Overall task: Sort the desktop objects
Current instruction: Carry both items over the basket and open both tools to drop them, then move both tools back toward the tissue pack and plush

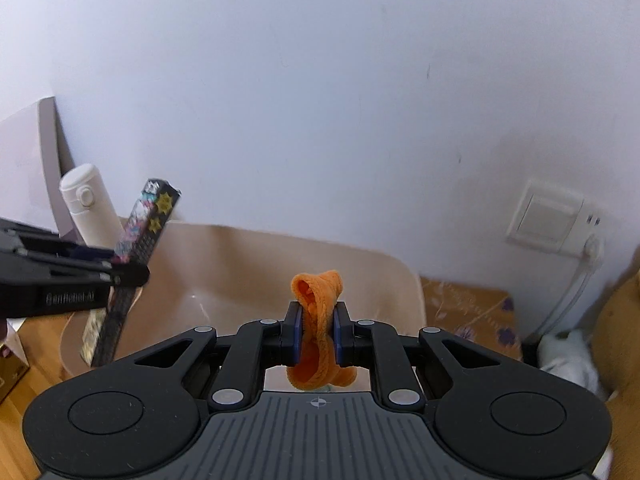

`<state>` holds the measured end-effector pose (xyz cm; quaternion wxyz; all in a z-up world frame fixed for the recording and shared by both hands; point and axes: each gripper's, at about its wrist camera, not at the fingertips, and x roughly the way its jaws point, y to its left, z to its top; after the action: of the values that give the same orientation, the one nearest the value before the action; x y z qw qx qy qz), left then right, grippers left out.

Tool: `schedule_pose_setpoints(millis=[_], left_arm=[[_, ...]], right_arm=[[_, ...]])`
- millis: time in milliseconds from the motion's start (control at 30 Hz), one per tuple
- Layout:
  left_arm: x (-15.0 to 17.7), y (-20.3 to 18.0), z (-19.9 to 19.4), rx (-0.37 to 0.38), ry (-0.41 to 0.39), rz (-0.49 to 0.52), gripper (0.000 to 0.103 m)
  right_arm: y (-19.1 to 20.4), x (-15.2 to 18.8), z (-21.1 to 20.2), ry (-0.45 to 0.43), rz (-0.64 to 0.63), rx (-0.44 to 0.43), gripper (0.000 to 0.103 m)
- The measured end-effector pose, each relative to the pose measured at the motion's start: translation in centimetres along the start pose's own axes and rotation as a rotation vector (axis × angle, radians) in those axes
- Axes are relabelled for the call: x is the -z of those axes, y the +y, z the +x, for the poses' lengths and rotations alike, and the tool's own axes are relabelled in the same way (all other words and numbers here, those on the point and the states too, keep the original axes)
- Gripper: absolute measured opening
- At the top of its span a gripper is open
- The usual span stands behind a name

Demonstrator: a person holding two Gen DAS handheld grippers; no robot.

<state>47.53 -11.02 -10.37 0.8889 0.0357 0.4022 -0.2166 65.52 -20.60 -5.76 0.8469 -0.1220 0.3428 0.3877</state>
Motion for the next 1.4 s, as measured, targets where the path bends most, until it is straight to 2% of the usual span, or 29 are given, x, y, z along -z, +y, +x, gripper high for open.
schedule_pose_setpoints(millis=[100,300,367,400,467,500,567,700,767,1000,1133,1400], left_arm=[[0.8,-0.4,1.6,0.007,0.059,0.030,0.023],[1.4,-0.1,2.9,0.002,0.095,0.037,0.023],[1.5,0.2,3.0,0.004,0.109,0.028,0.024],[1.6,0.2,3.1,0.007,0.125,0.030,0.027],[1.8,0.0,3.0,0.011,0.161,0.037,0.047],[1.9,0.2,3.0,0.013,0.156,0.037,0.052],[2.4,0.4,2.7,0.021,0.127,0.036,0.066],[2.3,0.6,1.2,0.045,0.116,0.043,0.071],[2.2,0.7,0.4,0.062,0.118,0.035,0.073],[2.5,1.7,-3.0,0.067,0.087,0.024,0.073],[3.0,2.3,-4.8,0.063,0.067,0.026,0.078],[4.7,3.9,-7.9,0.064,0.060,0.014,0.080]], right_arm=[[0.4,0.5,1.6,0.048,0.032,0.010,0.014],[1.7,2.2,3.1,0.114,0.011,0.029,0.018],[2.1,2.7,3.2,0.122,-0.009,0.036,0.030],[2.2,2.8,3.2,0.126,-0.012,0.041,0.032],[2.2,3.0,3.1,0.132,-0.009,0.043,0.040],[2.3,3.1,2.9,0.133,-0.006,0.042,0.043],[2.4,3.1,2.8,0.130,-0.009,0.042,0.063],[3.0,3.1,2.1,0.125,-0.053,0.069,0.081],[3.3,3.0,1.6,0.128,-0.059,0.096,0.103],[4.8,2.2,-1.3,0.093,-0.070,0.101,0.103],[5.6,2.0,-3.2,0.071,-0.087,0.091,0.103],[6.6,3.5,-6.5,0.084,-0.098,0.068,0.103]])
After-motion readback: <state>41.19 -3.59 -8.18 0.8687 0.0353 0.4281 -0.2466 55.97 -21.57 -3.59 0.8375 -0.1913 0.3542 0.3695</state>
